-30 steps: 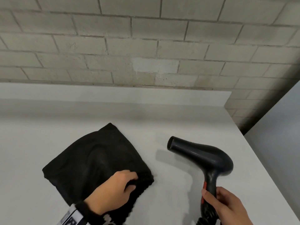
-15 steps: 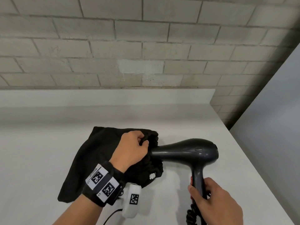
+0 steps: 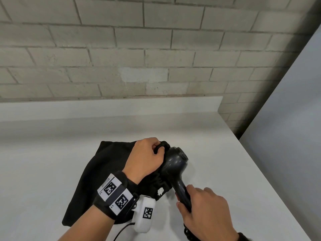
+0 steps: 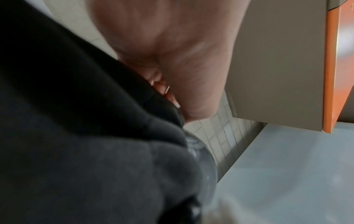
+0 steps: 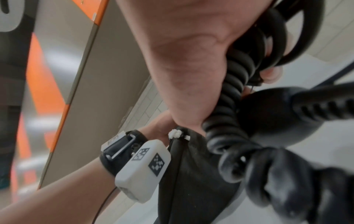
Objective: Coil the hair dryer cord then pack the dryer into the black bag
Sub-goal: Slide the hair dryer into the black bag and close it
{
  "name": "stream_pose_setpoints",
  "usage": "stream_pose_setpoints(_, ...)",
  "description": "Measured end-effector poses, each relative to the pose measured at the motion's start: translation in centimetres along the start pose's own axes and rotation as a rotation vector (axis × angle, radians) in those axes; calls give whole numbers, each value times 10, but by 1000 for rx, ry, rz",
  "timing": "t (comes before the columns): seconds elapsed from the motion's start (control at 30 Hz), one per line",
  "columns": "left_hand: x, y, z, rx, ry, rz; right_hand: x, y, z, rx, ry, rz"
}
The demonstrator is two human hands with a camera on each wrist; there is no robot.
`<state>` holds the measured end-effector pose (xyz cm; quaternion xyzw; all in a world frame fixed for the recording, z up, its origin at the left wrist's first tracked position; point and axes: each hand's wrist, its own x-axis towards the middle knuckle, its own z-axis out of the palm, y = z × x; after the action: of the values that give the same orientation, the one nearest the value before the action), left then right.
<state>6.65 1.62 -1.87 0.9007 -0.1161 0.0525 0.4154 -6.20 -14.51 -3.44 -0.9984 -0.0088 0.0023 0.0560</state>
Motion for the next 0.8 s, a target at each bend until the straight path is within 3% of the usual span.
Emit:
stream_pose_setpoints(0.3,6,19,-10,50,12,144,4,-3,-5,-90,-43,-157)
stream_pose_setpoints(0.53,-14,65,-6,293,-246,408,22,-15,-21,0,-33,-284)
stream_pose_setpoints(0.7,-36,41,-11,241,-306,411,46,5,-14,433,-378,-33)
stream_pose_setpoints(0.8,-57,21,-3,291,-258,347,50,14,8,787,-486,141)
